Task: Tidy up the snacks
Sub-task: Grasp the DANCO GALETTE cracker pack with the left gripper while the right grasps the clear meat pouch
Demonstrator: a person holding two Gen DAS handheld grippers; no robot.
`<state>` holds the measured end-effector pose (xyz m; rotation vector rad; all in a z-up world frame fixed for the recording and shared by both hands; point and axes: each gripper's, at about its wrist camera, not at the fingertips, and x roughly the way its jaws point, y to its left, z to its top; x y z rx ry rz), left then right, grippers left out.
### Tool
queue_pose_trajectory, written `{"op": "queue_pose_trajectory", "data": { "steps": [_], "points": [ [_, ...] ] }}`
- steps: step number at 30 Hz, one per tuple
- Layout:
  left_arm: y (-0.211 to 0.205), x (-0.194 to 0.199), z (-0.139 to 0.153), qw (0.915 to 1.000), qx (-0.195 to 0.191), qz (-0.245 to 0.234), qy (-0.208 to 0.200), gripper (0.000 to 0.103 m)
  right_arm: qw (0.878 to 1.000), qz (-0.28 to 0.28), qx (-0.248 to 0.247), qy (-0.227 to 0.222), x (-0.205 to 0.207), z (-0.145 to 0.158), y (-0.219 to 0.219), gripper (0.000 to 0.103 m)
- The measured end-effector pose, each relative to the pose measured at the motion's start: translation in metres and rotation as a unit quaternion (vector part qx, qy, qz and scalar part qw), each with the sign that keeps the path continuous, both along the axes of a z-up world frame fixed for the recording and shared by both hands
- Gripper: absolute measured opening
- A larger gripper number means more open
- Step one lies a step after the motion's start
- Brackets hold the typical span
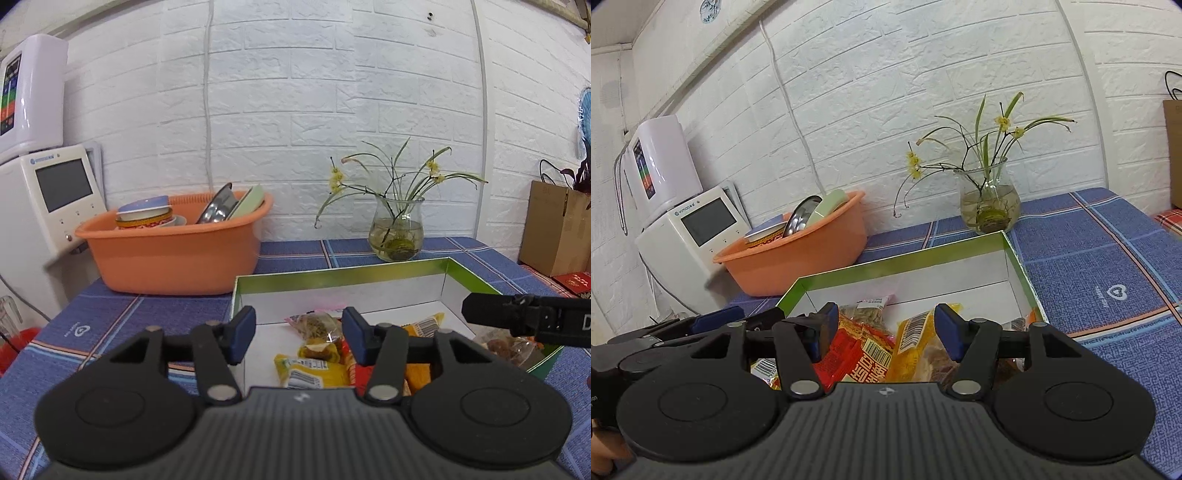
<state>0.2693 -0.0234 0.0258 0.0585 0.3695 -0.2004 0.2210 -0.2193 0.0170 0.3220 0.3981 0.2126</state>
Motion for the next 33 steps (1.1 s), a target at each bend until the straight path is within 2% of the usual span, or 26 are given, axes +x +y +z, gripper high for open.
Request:
{"op": "queue_pose_trajectory", "data": {
  "steps": [4,6,9,11,13,15,18,21,24,29,32,33],
  "points": [
    [0.004,-0.009,0.009,1.0,-0.001,0.0,-0.004,0.055,1.0,0.014,0.021,-0.003,-0.004,0.006,-0.007,0.097],
    [0.007,-0.018,0.014,1.0,-0.003,0.0,-0.001,0.057,0.999,0.023,0.024,-0.018,-0.009,0.012,-0.007,0.097],
    [0.019,-0.048,0.01,0.9996,-0.015,-0.023,0.011,0.061,0.998,0.036,0.012,-0.043,-0.02,0.025,-0.004,0.097],
    [0.028,-0.074,0.003,0.9991,-0.007,-0.029,0.031,0.062,0.998,0.037,0.012,-0.044,-0.029,0.029,-0.004,0.098],
    [0.037,-0.105,-0.005,0.9989,0.002,-0.032,0.036,0.064,0.998,0.051,0.019,-0.024,-0.04,0.029,-0.006,0.1],
    [0.045,-0.137,-0.012,0.9988,0.004,-0.036,0.034,0.066,0.996,0.09,0.017,0.008,-0.05,0.025,-0.009,0.101],
    [0.052,-0.176,-0.02,0.9965,-0.013,-0.077,0.03,0.071,0.986,0.153,-0.008,0.06,-0.066,0.009,-0.01,0.103],
    [0.04,-0.203,-0.023,0.9885,0.007,-0.147,0.032,0.079,0.978,0.183,-0.05,0.087,-0.075,-0.012,-0.008,0.103],
    [0.019,-0.224,-0.028,0.9764,0.054,-0.209,0.017,0.103,0.976,0.159,-0.091,0.119,-0.071,-0.031,-0.004,0.103],
    [-0.009,-0.226,-0.043,0.9559,0.116,-0.269,0.018,0.103,0.97,0.167,-0.093,0.151,-0.056,-0.05,-0.004,0.103],
    [-0.015,-0.21,-0.057,0.9491,0.14,-0.277,0.054,0.103,0.971,0.17,-0.093,0.143,-0.053,-0.054,-0.003,0.103],
    [-0.015,-0.205,-0.06,0.9466,0.132,-0.287,0.066,0.103,0.97,0.172,-0.102,0.14,-0.053,-0.054,-0.001,0.103]
  ]
}}
